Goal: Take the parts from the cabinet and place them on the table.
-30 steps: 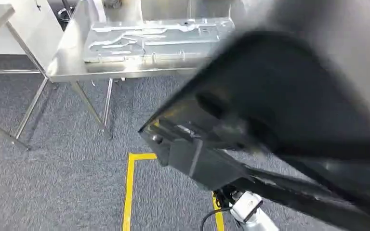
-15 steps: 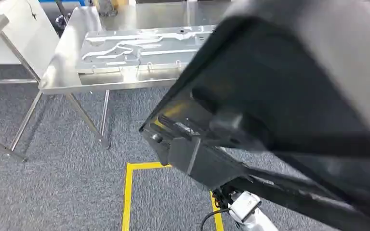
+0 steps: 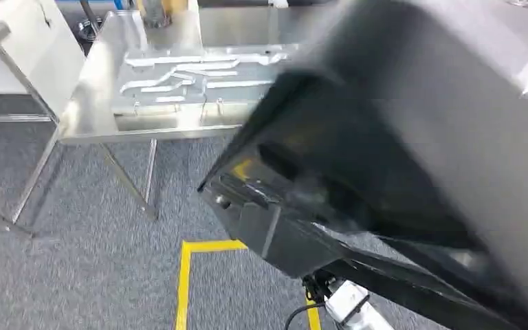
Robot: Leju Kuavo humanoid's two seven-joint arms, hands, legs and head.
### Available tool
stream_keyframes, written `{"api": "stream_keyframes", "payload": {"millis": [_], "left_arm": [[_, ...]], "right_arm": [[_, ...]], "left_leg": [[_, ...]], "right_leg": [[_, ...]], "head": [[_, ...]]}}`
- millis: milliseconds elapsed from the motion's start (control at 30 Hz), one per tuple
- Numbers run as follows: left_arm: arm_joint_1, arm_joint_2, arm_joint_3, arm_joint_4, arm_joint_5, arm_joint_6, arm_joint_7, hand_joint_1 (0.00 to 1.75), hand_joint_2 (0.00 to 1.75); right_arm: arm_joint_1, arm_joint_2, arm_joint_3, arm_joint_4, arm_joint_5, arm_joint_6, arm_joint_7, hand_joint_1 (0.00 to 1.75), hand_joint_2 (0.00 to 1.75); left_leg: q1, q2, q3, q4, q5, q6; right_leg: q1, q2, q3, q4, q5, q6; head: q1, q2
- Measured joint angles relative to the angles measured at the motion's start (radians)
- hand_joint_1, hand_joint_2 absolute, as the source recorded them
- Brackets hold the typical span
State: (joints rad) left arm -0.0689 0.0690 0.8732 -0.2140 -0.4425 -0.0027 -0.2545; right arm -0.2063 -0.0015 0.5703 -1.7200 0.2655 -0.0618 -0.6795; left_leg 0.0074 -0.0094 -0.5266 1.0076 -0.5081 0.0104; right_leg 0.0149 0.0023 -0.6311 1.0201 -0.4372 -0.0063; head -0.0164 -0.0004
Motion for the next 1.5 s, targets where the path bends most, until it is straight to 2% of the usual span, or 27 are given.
{"api": "stream_keyframes", "payload": {"millis": [33, 133, 167, 267, 300, 333, 433, 467, 500, 600, 633, 667, 767, 800, 833, 933, 1000, 1033, 1100, 1133, 1167, 1267, 1300, 1333, 1367, 1433, 1500], "left_arm": [[0.003, 0.001, 0.002, 0.000, 0.000, 0.000, 0.001, 0.00, 1.75], [0.002, 0.001, 0.004, 0.000, 0.000, -0.001, 0.002, 0.00, 1.75], [-0.001, 0.001, 0.005, 0.000, 0.000, -0.001, 0.002, 0.00, 1.75], [0.004, 0.005, 0.007, 0.000, -0.001, -0.003, -0.001, 0.00, 1.75], [0.008, 0.005, 0.007, 0.000, -0.003, -0.003, -0.002, 0.00, 1.75], [0.011, 0.004, 0.007, 0.000, -0.004, -0.004, -0.003, 0.00, 1.75], [0.013, 0.006, 0.007, 0.000, -0.006, -0.004, -0.004, 0.00, 1.75], [0.012, 0.006, 0.008, 0.000, -0.006, -0.004, -0.004, 0.00, 1.75], [0.009, 0.007, 0.008, 0.000, -0.007, -0.004, -0.005, 0.00, 1.75], [0.012, 0.007, 0.011, 0.000, -0.007, -0.004, -0.005, 0.00, 1.75], [0.012, 0.007, 0.013, 0.000, -0.007, -0.004, -0.005, 0.00, 1.75], [0.011, 0.007, 0.015, 0.000, -0.007, -0.004, -0.006, 0.00, 1.75], [0.011, 0.007, 0.022, 0.000, -0.007, -0.003, -0.006, 0.00, 1.75], [0.012, 0.007, 0.023, 0.000, -0.007, -0.003, -0.007, 0.00, 1.75], [0.014, 0.007, 0.024, 0.000, -0.008, -0.003, -0.009, 0.00, 1.75], [0.014, 0.006, 0.024, 0.000, -0.012, -0.005, -0.014, 0.00, 1.75], [0.011, 0.001, 0.026, 0.000, -0.015, -0.008, -0.016, 0.00, 1.75], [0.011, 0.001, 0.027, 0.000, -0.019, -0.010, -0.016, 0.00, 1.75], [0.011, 0.000, 0.027, 0.000, -0.021, -0.011, -0.015, 0.00, 1.75], [0.008, -0.001, 0.028, 0.000, -0.022, -0.013, -0.014, 0.00, 1.75], [0.005, -0.004, 0.028, 0.000, -0.024, -0.012, -0.014, 0.00, 1.75], [0.006, -0.005, 0.030, 0.000, -0.024, -0.008, -0.012, 0.00, 1.75], [0.009, -0.005, 0.031, 0.000, -0.024, -0.006, -0.011, 0.00, 1.75], [0.011, -0.006, 0.031, 0.000, -0.024, -0.005, -0.010, 0.00, 1.75], [0.011, -0.006, 0.031, 0.000, -0.024, -0.004, -0.010, 0.00, 1.75], [0.011, -0.006, 0.031, 0.000, -0.024, -0.002, -0.010, 0.00, 1.75], [0.010, -0.006, 0.032, 0.000, -0.024, 0.000, -0.009, 0.00, 1.75]], "right_arm": [[0.003, 0.000, 0.000, -0.004, 0.003, 0.000, 0.001, 1.75, 1.75], [0.000, 0.003, 0.008, -0.012, 0.004, 0.002, 0.003, 1.75, 1.75], [-0.004, 0.004, 0.011, -0.013, 0.004, 0.003, 0.005, 1.75, 1.75], [-0.004, 0.005, 0.019, -0.015, 0.003, 0.001, 0.012, 1.75, 1.75], [-0.001, 0.005, 0.021, -0.015, 0.004, -0.003, 0.013, 1.75, 1.75], [-0.001, 0.005, 0.023, -0.015, 0.004, -0.008, 0.015, 1.75, 1.75], [-0.001, 0.005, 0.026, -0.015, 0.004, -0.011, 0.015, 1.75, 1.75], [-0.001, 0.005, 0.026, -0.015, 0.004, -0.011, 0.015, 1.75, 1.75], [-0.002, 0.005, 0.026, -0.015, 0.003, -0.015, 0.013, 1.75, 1.75], [0.003, 0.005, 0.026, -0.026, 0.007, -0.036, 0.003, 1.75, 1.75], [0.003, 0.005, 0.026, -0.031, 0.007, -0.042, 0.000, 1.75, 1.75], [0.002, 0.005, 0.026, -0.037, 0.007, -0.045, -0.002, 1.75, 1.75], [0.008, 0.004, 0.026, -0.040, 0.008, -0.056, -0.006, 1.75, 1.75], [0.013, 0.003, 0.026, -0.043, 0.011, -0.068, -0.008, 1.75, 1.75], [0.015, 0.002, 0.026, -0.046, 0.013, -0.082, -0.008, 1.75, 1.75], [0.007, -0.007, 0.016, -0.058, -0.014, -0.100, -0.007, 1.75, 1.75], [-0.002, -0.019, -0.002, -0.063, -0.032, -0.095, -0.006, 1.75, 1.75], [-0.004, -0.023, -0.011, -0.065, -0.036, -0.093, -0.006, 1.75, 1.75], [-0.007, -0.026, -0.022, -0.065, -0.039, -0.084, -0.006, 1.75, 1.75], [-0.008, -0.027, -0.026, -0.064, -0.042, -0.079, -0.006, 1.75, 1.75], [-0.014, -0.027, -0.028, -0.063, -0.046, -0.077, -0.007, 1.75, 1.75], [-0.022, -0.027, -0.029, -0.051, -0.053, -0.065, -0.011, 1.75, 1.75], [-0.021, -0.027, -0.029, -0.045, -0.055, -0.061, -0.011, 1.75, 1.75], [-0.021, -0.027, -0.029, -0.040, -0.055, -0.060, -0.011, 1.75, 1.75], [-0.021, -0.027, -0.029, -0.038, -0.056, -0.060, -0.012, 1.75, 1.75], [-0.022, -0.027, -0.029, -0.036, -0.055, -0.060, -0.013, 1.75, 1.75], [-0.025, -0.027, -0.029, -0.034, -0.055, -0.060, -0.015, 1.75, 1.75]], "left_leg": [[-0.001, 0.001, 0.013, 0.006, 0.000, -0.006], [0.001, 0.004, 0.020, 0.032, -0.014, -0.019], [0.002, 0.005, -0.008, 0.084, -0.032, -0.024], [0.006, 0.005, -0.145, 0.286, -0.111, -0.033], [0.007, 0.005, -0.170, 0.302, -0.104, -0.038], [0.009, 0.005, -0.171, 0.271, -0.071, -0.040], [0.013, 0.007, -0.102, 0.038, 0.109, -0.038], [0.008, 0.006, -0.102, 0.022, 0.084, -0.037], [0.003, 0.007, -0.098, 0.021, 0.077, -0.021], [0.007, 0.003, -0.089, 0.015, 0.083, -0.004], [0.008, 0.003, -0.079, 0.010, 0.080, 0.000], [0.008, 0.003, -0.073, 0.008, 0.076, 0.006], [0.005, 0.003, -0.060, 0.008, 0.058, 0.013], [0.003, 0.003, -0.052, 0.008, 0.051, 0.014], [0.002, 0.002, -0.040, 0.008, 0.043, 0.014], [-0.002, 0.000, -0.002, 0.004, 0.015, 0.011], [-0.003, -0.001, 0.007, 0.005, 0.004, -0.001], [-0.002, 0.000, 0.009, -0.002, -0.001, -0.008], [-0.004, 0.002, 0.029, 0.009, 0.008, -0.022], [0.000, 0.003, 0.027, 0.020, -0.006, -0.024], [0.000, 0.003, 0.009, 0.063, -0.018, -0.025], [0.005, 0.003, -0.124, 0.275, -0.105, -0.040], [0.005, 0.003, -0.157, 0.309, -0.108, -0.043], [0.006, 0.003, -0.166, 0.293, -0.080, -0.045], [0.008, 0.004, -0.154, 0.236, -0.031, -0.046], [0.008, 0.005, -0.096, 0.061, 0.097, -0.046], [-0.003, 0.008, -0.090, -0.001, 0.072, -0.033]], "right_leg": [[0.000, 0.001, 0.002, -0.005, 0.009, -0.003], [-0.011, -0.001, 0.049, -0.027, -0.003, -0.013], [-0.012, -0.003, 0.059, -0.028, -0.009, -0.018], [-0.013, -0.003, 0.075, -0.028, -0.028, -0.022], [-0.014, -0.001, 0.083, -0.027, -0.034, -0.020], [-0.015, 0.001, 0.093, -0.027, -0.042, -0.018], [-0.018, 0.001, 0.131, -0.027, -0.073, -0.006], [-0.015, 0.001, 0.134, -0.021, -0.080, 0.001], [-0.014, 0.003, 0.125, -0.022, -0.083, 0.006], [-0.013, 0.003, 0.136, -0.020, -0.091, 0.024], [-0.016, 0.002, 0.129, 0.006, -0.095, 0.030], [-0.018, 0.002, 0.100, 0.060, -0.109, 0.034], [-0.019, 0.002, -0.050, 0.285, -0.202, 0.043], [-0.018, 0.002, -0.076, 0.307, -0.201, 0.040], [-0.018, 0.002, -0.080, 0.283, -0.173, 0.037], [-0.010, 0.001, -0.005, 0.038, 0.012, 0.007], [-0.001, 0.001, 0.001, 0.004, -0.009, 0.003], [0.001, 0.002, 0.006, 0.002, 0.002, -0.003], [-0.003, 0.003, 0.028, -0.013, 0.003, -0.017], [-0.009, 0.002, 0.045, -0.026, 0.004, -0.017], [-0.010, 0.001, 0.057, -0.031, -0.001, -0.024], [-0.009, 0.001, 0.072, -0.031, -0.019, -0.029], [-0.010, 0.002, 0.078, -0.030, -0.025, -0.028], [-0.011, 0.004, 0.088, -0.030, -0.033, -0.027], [-0.011, 0.004, 0.099, -0.029, -0.041, -0.024], [-0.012, 0.003, 0.128, -0.029, -0.063, -0.018], [-0.009, 0.002, 0.129, -0.027, -0.073, -0.007]], "head": [[0.000, 0.000], [0.000, 0.000], [0.000, 0.000], [0.000, 0.000], [0.000, 0.000], [0.000, 0.000], [0.000, 0.000], [0.000, 0.000], [0.000, 0.000], [0.000, 0.000], [0.000, 0.000], [0.000, 0.000], [0.000, 0.000], [0.000, 0.000], [0.000, 0.000], [0.000, 0.000], [0.001, 0.000], [0.000, 0.000], [0.000, 0.000], [0.000, 0.000], [0.000, 0.000], [0.000, 0.000], [0.000, 0.000], [0.000, 0.000], [0.000, 0.000], [0.000, 0.000], [0.000, 0.000]]}}
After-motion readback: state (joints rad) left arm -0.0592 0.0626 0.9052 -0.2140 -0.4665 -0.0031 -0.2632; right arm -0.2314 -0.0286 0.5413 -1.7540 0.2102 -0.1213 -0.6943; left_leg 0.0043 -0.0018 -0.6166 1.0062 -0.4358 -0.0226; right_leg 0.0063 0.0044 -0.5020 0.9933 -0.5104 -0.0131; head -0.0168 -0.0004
